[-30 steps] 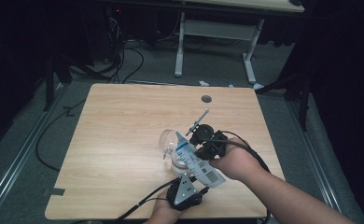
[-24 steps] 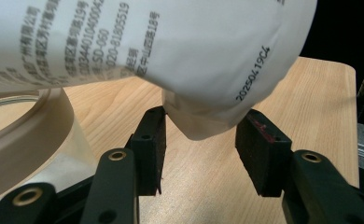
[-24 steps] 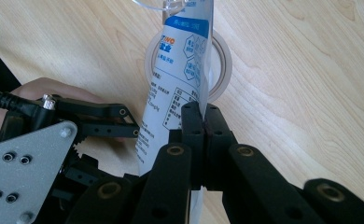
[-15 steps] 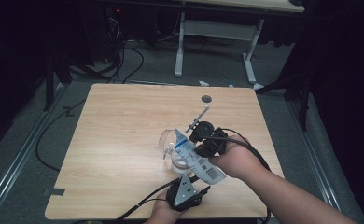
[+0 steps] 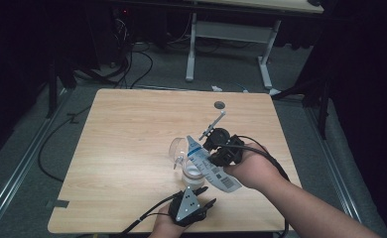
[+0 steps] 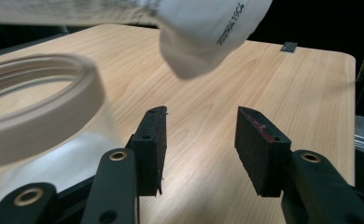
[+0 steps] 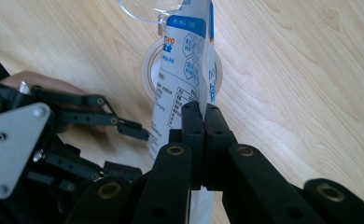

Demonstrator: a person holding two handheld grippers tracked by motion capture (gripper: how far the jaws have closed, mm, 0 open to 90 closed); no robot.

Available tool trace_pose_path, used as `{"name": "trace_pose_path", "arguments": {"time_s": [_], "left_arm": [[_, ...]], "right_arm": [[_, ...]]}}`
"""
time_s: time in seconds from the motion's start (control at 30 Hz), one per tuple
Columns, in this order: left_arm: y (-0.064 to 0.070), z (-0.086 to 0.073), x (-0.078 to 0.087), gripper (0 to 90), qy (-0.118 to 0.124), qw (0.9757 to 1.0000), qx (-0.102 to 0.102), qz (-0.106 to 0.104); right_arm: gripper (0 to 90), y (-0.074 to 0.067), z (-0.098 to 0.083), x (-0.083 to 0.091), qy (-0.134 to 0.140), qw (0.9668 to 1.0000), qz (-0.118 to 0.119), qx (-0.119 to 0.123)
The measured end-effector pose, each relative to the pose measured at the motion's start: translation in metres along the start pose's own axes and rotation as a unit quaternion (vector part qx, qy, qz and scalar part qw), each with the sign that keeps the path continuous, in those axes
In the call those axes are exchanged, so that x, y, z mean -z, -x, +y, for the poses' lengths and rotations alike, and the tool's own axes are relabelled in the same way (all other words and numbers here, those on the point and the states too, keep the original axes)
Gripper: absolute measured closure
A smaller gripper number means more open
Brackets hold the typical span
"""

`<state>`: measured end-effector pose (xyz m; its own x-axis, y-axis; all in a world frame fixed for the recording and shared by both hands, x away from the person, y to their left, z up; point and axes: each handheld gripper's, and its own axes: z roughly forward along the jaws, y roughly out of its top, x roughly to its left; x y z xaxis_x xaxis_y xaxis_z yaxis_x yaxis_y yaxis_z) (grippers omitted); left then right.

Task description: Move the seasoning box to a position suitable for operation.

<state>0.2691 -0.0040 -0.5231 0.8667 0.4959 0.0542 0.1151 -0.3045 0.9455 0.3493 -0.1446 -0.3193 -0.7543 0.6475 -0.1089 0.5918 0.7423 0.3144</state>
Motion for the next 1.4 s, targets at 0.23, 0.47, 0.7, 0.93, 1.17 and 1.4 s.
{"name": "trace_pose_path", "arguments": {"time_s": [0.23, 0.47, 0.7, 0.93, 1.17, 1.4], "left_arm": [[-0.014, -0.002, 0.015, 54.1, 0.007, 0.9998, 0.015, 0.014], [-0.031, -0.007, 0.030, 54.1, 0.007, 0.9993, 0.016, 0.034], [-0.054, -0.015, 0.055, 54.0, 0.009, 0.9977, 0.022, 0.063], [-0.083, -0.029, 0.084, 54.0, 0.001, 0.9935, 0.032, 0.110], [-0.100, -0.037, 0.102, 53.9, 0.004, 0.9897, 0.052, 0.133], [-0.104, -0.040, 0.103, 53.9, 0.003, 0.9886, 0.064, 0.136]], "right_arm": [[89.6, -0.001, -0.001, -0.002, -0.002, 1.0000, 0.003, 0.000], [89.7, -0.001, -0.002, -0.005, -0.006, 1.0000, 0.004, 0.002], [89.7, 0.000, -0.004, -0.005, -0.004, 1.0000, 0.000, 0.001], [89.8, 0.003, -0.006, -0.003, -0.003, 1.0000, -0.005, -0.001], [89.8, 0.019, -0.013, -0.001, -0.003, 0.9998, -0.013, -0.015], [89.8, 0.035, -0.021, -0.006, -0.008, 0.9991, -0.026, -0.031]]}}
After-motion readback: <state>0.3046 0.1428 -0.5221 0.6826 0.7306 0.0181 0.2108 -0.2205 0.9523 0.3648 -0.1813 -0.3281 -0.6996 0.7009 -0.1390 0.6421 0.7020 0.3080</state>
